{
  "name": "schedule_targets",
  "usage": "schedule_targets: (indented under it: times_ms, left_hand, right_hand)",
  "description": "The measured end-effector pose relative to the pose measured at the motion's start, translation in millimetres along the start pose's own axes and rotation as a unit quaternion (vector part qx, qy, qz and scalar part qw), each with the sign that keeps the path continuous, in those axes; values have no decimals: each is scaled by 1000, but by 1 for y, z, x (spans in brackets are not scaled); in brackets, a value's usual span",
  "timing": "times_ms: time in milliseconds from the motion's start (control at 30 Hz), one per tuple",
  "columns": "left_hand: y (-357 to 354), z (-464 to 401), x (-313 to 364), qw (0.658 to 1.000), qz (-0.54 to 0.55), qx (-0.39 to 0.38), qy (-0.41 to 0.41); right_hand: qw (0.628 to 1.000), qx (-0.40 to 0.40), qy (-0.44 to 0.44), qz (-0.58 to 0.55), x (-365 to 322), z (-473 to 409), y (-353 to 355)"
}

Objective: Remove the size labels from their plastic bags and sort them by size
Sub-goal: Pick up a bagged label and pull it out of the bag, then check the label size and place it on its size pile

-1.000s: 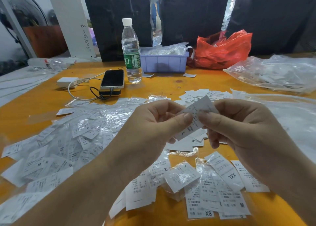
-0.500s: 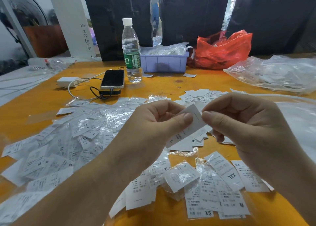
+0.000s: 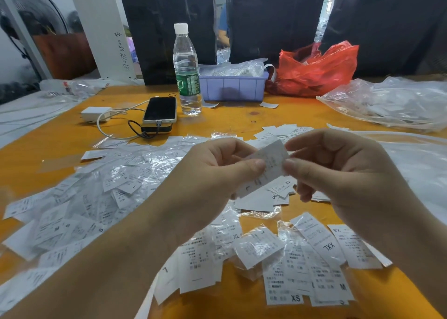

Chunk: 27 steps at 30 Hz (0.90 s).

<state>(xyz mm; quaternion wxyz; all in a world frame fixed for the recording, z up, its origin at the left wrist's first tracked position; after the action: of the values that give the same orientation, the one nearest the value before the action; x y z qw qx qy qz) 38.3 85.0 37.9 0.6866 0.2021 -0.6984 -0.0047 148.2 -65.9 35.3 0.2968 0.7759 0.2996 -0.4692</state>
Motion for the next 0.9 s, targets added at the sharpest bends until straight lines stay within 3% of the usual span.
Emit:
schedule_targets:
  times_ms: [100,200,267,333,400,500,567,767,900]
  left_hand:
    - [15,-3,-4,991,-121,60,-8]
    - [33,-5,-9,958,-250,138,24]
    - [40,-6,-14,905,-380,178,71]
    - [39,-5,-17,856,-474,198,61]
    - [28,-3,-15,867,-471,161,11]
    - [3,1,-15,904,-428,7,-13]
    - [-7,2,-19,899,-435,-55,-9]
    - [0,-3,-29,884,-464,-58,25]
    - [5,-5,-31,875,-484,-22,-3]
  right_hand:
    - [997,39,-23,56,3,-3,8]
    - [991,57,-37,116,4,-6,12]
    - [985,66,-44,153,4,-6,14]
    - [975,66,-36,209,2,-5,15]
    - [960,57,-27,274,-1,-5,16]
    - [923,-4,-44,383,4,-6,15]
    - [885,-66,-79,455,14,-8,12]
    - [813,-174,-183,525,35,-11,4]
    - [817,-152,-174,528,35,-12,5]
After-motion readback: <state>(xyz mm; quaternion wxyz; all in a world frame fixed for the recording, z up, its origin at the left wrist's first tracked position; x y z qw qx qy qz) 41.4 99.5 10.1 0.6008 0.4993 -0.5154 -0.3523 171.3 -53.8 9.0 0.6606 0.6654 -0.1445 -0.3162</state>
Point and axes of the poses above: each hand's wrist, its own z-axis away from the middle knuckle, its own y-axis out of the back of the hand, x = y × z, the point moved 2 cm from there along -z, towards the middle knuckle, and after that the axes turned 7 degrees about -x, right-handed, at the moved point
